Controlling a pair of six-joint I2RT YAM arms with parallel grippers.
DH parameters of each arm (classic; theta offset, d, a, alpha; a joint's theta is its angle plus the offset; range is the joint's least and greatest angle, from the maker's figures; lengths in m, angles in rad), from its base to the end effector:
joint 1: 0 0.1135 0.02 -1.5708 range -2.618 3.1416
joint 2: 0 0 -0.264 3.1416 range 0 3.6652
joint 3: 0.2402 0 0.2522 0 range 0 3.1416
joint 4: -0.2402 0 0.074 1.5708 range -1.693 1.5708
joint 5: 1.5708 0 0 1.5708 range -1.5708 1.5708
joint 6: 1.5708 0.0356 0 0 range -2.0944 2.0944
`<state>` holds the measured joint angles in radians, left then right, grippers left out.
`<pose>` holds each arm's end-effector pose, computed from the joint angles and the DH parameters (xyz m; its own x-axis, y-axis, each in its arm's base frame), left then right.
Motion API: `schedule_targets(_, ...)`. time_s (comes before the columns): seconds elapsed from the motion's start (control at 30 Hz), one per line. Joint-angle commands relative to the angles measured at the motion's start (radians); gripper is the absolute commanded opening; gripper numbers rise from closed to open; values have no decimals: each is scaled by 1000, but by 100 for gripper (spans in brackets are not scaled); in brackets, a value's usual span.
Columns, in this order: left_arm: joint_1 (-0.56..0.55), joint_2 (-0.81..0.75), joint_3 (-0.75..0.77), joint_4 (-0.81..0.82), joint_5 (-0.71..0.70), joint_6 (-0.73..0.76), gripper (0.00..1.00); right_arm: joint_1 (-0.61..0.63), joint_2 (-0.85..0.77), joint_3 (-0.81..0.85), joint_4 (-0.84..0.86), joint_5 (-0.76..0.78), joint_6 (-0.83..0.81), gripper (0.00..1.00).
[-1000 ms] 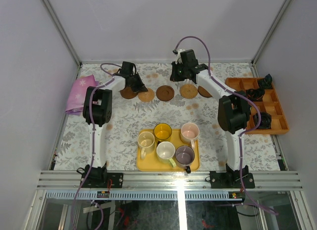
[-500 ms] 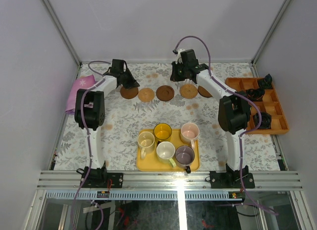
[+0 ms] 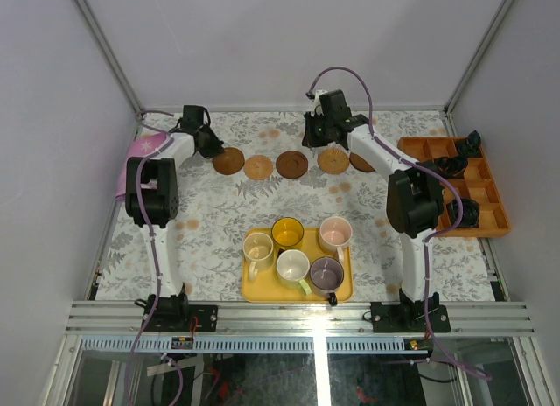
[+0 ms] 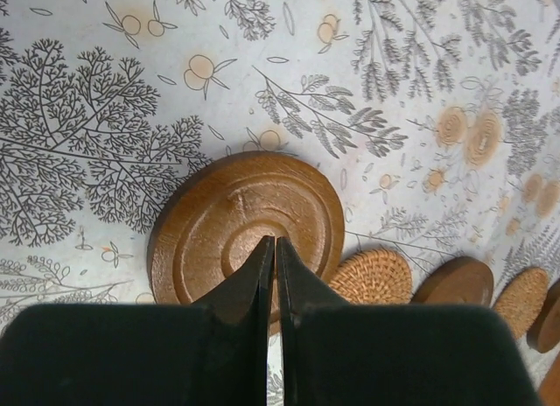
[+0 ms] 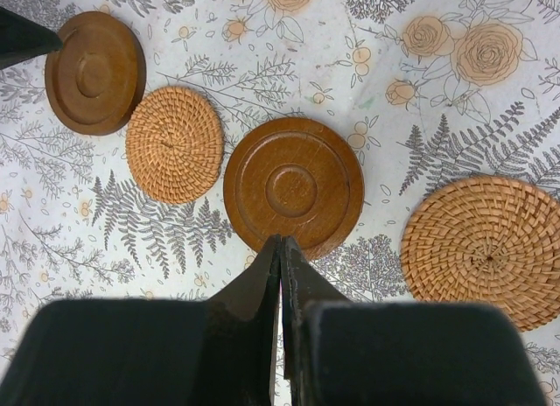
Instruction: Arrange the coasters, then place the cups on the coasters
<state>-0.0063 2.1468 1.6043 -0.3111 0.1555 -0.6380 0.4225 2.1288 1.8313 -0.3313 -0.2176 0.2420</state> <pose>0.4763 -0.0085 0.1775 -0.6697 -0.5842 -0.4585 -0.3621 0.7959 -0.4852 0.4525 0.2118 0.2590 -0.6549 -0.0379 -0.7547 -0.4147 0.8529 0.3171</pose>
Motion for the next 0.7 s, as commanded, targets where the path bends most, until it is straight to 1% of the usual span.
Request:
schedule_targets(0.0, -3, 54, 41, -57, -30, 11, 2, -4, -74, -7, 3, 10, -4, 0)
schedule_targets(0.23, -3, 56, 22, -73, -6, 8, 2, -5, -64, 1, -8, -5, 1, 0)
schedule_targets(0.37, -4, 36, -9, -106, -25, 4, 2, -5, -61, 6, -9, -10, 5, 0)
schedule_targets(0.5, -4, -14, -86, -116, -38, -12, 1, -6, -56, 9, -11, -17, 10, 0)
schedule_targets(0.67, -3, -80, -197, -120, -87, -30, 1, -6, -45, 22, -19, -23, 12, 0)
